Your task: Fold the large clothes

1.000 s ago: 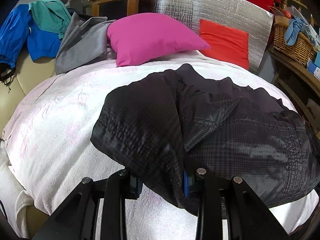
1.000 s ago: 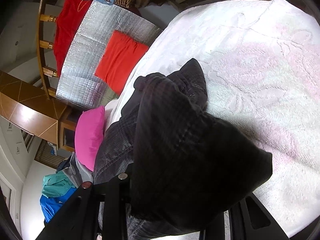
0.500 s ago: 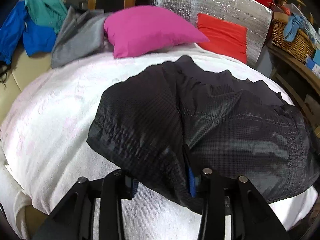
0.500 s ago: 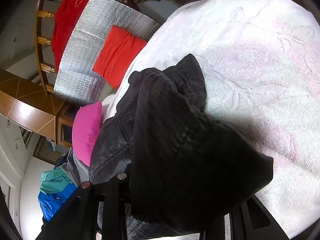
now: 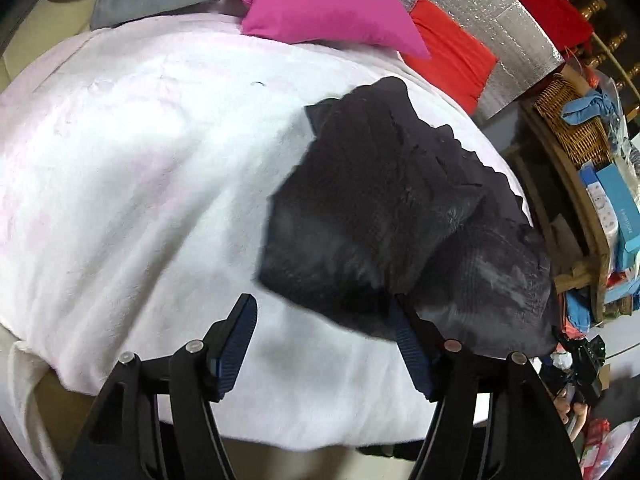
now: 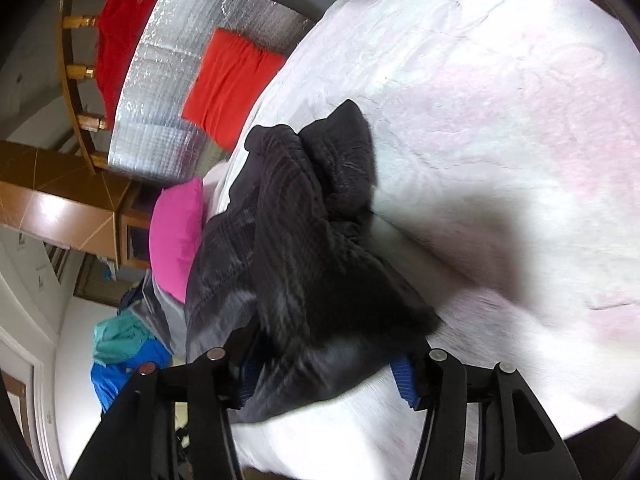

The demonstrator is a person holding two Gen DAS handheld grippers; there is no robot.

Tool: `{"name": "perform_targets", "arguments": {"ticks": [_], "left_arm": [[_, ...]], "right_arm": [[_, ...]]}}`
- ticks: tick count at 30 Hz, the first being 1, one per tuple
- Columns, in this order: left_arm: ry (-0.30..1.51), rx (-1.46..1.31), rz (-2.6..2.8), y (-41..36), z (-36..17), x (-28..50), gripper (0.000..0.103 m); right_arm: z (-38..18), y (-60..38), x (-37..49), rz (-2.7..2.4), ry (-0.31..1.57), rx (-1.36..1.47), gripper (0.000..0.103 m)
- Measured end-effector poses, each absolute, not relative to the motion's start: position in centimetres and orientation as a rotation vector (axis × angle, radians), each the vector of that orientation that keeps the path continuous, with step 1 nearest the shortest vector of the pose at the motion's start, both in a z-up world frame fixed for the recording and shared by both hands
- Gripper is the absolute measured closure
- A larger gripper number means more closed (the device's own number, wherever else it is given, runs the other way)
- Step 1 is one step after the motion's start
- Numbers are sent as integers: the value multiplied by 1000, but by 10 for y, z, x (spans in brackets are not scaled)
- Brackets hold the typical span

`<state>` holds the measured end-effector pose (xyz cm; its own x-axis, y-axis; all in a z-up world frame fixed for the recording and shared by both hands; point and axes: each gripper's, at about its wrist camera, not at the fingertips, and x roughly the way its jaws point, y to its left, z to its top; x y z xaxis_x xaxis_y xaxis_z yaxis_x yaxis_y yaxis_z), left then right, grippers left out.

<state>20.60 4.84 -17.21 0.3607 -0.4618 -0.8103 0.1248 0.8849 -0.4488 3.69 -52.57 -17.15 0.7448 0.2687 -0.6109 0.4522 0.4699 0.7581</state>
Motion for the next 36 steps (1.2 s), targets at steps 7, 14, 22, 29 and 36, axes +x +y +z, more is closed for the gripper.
{"name": "perform_targets", "arguments": {"ticks": [7,14,22,29,36], "left_arm": [[1092,-402,-248,91,-158,203,33],[1072,-296,-228,51,-142,233,29],[1130,-271,-266,16,-154,302,29],[1216,-389,-369,6,-186,307,30],[1188,-400,-420,-11,-181,312,65]], "right_arm": [[-141,-548,7,-208,757,975,40],[-129,-578,43,-179,685,1046,27],[-166,-588,122,-255,830,1039,27],[-188,-566,155,-58,903,1099,25],[-181,-538,179,-114,928,904,44]]}}
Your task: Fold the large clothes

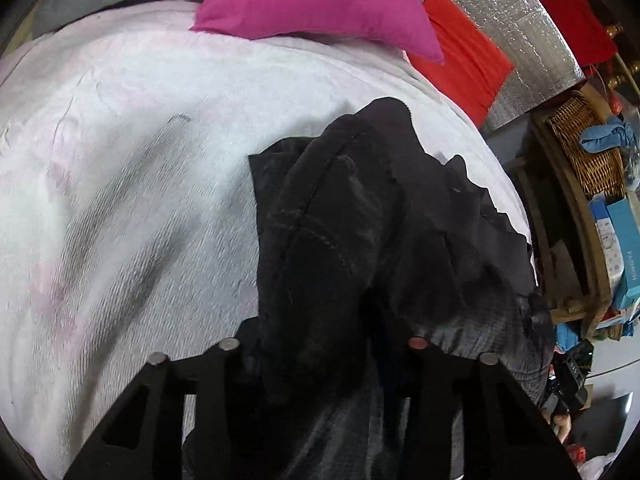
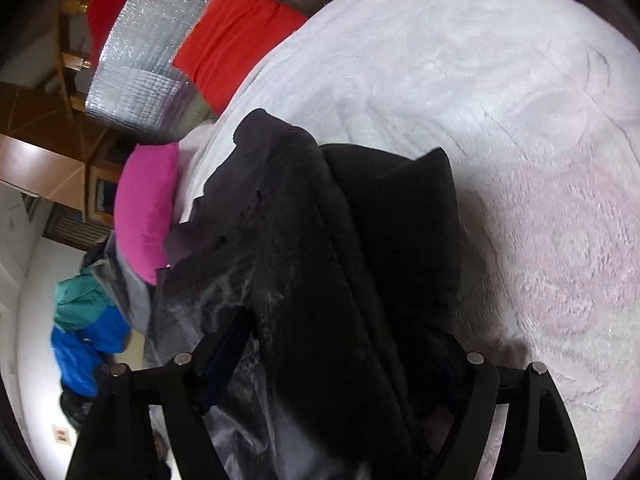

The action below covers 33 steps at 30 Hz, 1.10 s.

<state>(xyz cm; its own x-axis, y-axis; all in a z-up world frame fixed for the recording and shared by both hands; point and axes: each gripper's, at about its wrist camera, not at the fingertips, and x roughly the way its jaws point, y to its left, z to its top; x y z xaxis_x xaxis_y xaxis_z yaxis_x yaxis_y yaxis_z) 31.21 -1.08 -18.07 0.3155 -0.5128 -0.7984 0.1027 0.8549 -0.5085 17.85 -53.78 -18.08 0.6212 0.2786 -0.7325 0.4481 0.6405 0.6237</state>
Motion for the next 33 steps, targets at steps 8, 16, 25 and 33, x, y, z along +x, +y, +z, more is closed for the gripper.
{"name": "perform_targets", "arguments": {"ticks": [8,16,25,33], "left_arm": [[1043,-441,-438,-11,-155,307,78],[1147,-459,-352,-7,-176,308,59],[998,-381,-280,-5,-143,306,44],[1074,-332,-272,-21,-152,324,42]], "right_arm": [[-126,-524,175,-118,641,810,74],[-153,-538,182,-259,792,926,51],[-78,-482,198,-291,655,528,26],[-105,-404,343,-138,976,306,25]]}}
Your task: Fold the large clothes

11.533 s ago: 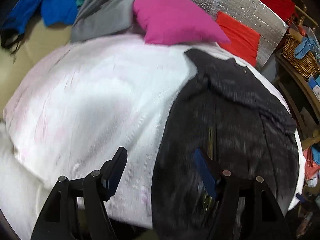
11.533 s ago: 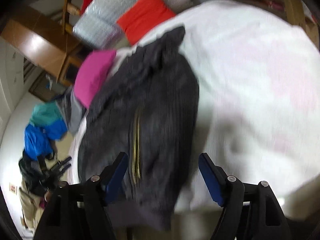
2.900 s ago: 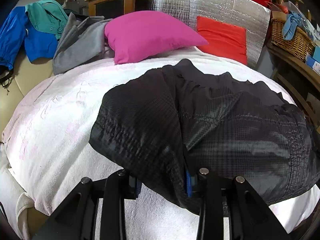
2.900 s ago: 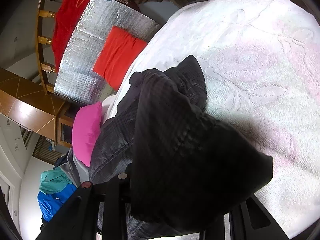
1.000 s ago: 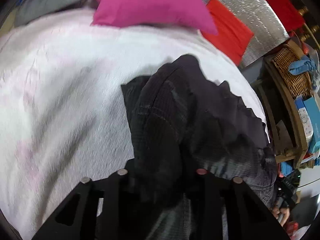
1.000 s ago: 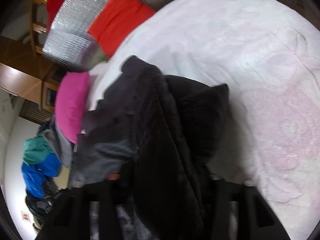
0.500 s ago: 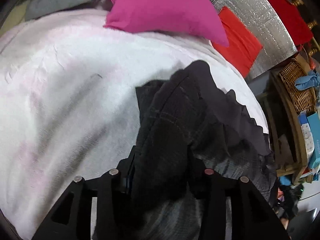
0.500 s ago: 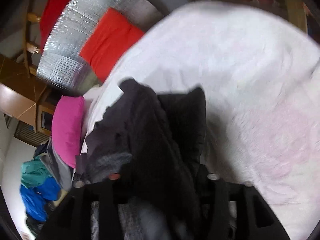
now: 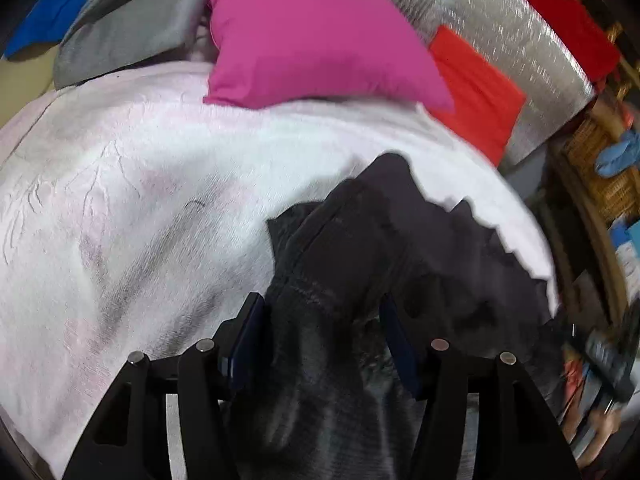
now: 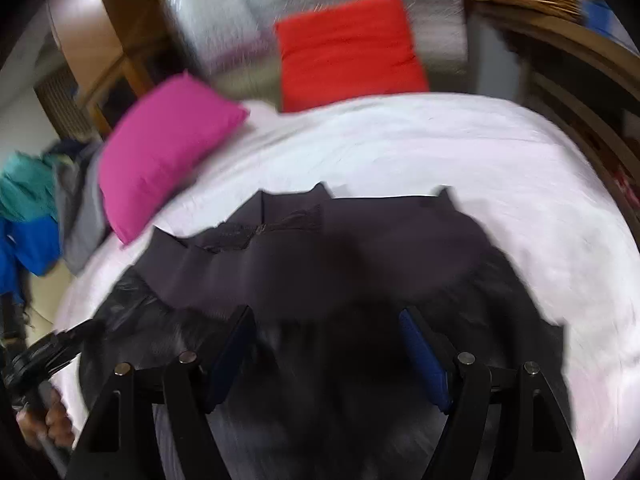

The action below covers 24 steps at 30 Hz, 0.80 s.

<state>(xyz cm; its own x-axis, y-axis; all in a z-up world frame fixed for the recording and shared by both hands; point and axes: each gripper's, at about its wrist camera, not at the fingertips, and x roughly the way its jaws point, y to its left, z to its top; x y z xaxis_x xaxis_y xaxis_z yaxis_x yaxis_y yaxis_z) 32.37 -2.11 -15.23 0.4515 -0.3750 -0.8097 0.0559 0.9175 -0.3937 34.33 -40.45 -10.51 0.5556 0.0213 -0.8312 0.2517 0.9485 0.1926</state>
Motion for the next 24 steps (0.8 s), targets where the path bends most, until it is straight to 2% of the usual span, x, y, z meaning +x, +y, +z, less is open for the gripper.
{"name": "perform_targets", "arguments": {"ticks": [5,6,7,8,9,10,14,19,21,23,24], "left_arm": [[1120,-363,-270,-13,-161,334,42],[1125,-380,-274,-11,-162,336,42],[1125,-389,-275,-9,-162,338,42],[1123,-388,-274,-9,-161,339,42],[1120,-379,-272,-11,-159,339,42],[1115,-370,-271,-12,-157,340,43],[1068,-359,-266,-16,-149,337,42],[1055,-336,-242,-17,-148,335,42],[1080,-333,-240,-17,-154,336,42],[1120,-324,-245,-17,-161,338,42],[1127,-323,-245,-16,-162,339,41]], "right_arm": [[-143,-397,385,-158,1147,181,26],[-147,-390,391,-155,1159,152,33],[-148,-386,394,-152,1171,115,51],[-144,-384,396,-165,1172,92,61],[-141,-383,397,-183,1162,80,89],[-130,-384,397,-196,1133,79,95],[-103,-398,394,-235,1004,147,95],[-150,-419,395,-288,1044,248,94],[-150,-425,389,-276,1012,319,91],[-141,-435,378,-217,986,425,74],[-136,-441,373,-191,985,481,49]]}}
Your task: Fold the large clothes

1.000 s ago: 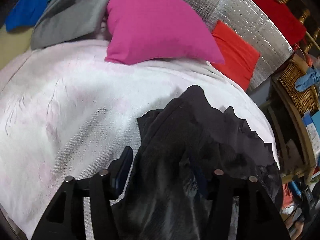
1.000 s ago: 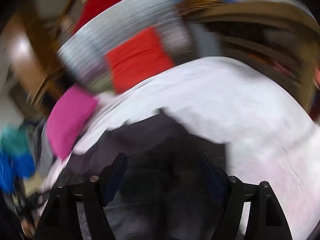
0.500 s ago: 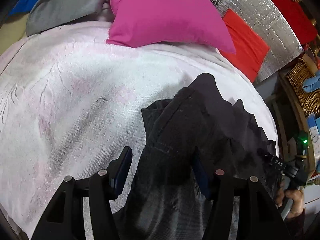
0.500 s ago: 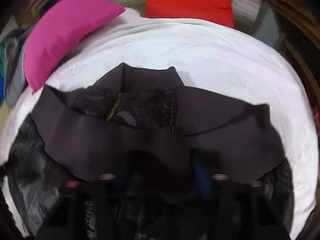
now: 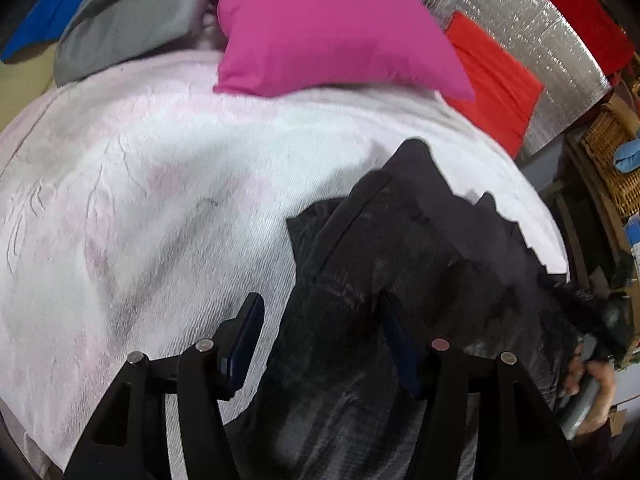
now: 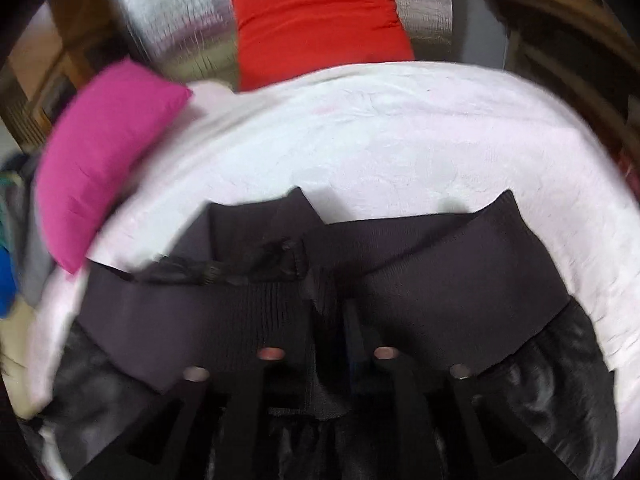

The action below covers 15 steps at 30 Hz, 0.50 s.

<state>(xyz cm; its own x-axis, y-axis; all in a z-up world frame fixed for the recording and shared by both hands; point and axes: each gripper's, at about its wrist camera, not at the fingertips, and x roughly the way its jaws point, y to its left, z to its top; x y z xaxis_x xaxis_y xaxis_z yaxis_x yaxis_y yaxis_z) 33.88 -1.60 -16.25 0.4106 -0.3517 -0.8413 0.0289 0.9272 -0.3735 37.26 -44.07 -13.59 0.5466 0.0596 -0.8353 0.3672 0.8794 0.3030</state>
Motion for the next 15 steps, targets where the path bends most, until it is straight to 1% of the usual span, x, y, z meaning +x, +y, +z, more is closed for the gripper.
{"name": "perform_targets", "arguments": {"ticks": [1,2,5,8,9,11,13,14,15], "left_arm": [[1134,-323,-243,-15,-164,339,40],[1138,-323,-240,-15,-165,339,39],[1135,-329,-226,-14,-164,337,38],[1041,-277,-190,-17,-147,326,38],[979,-230,-180,-21,-136,320,38],[891,-159,-178,-31,-122,308,38],[804,-75,-205,-47,-110,291,35],[779,-40,-225,-56,-107,284,35],[758,10,-265,-68,-106,273,33]], "right_arm": [[-129,-446,364,-179,967,527,24],[-125,-447,355,-179,923,554,22],[-109,-455,326,-169,839,590,22],[-94,-455,277,-124,758,580,22],[-90,-449,263,-112,743,545,23],[-88,-439,240,-116,711,476,30],[-93,-432,211,-125,697,446,57],[-98,-431,201,-124,701,463,61],[-107,-434,188,-125,709,498,62]]}}
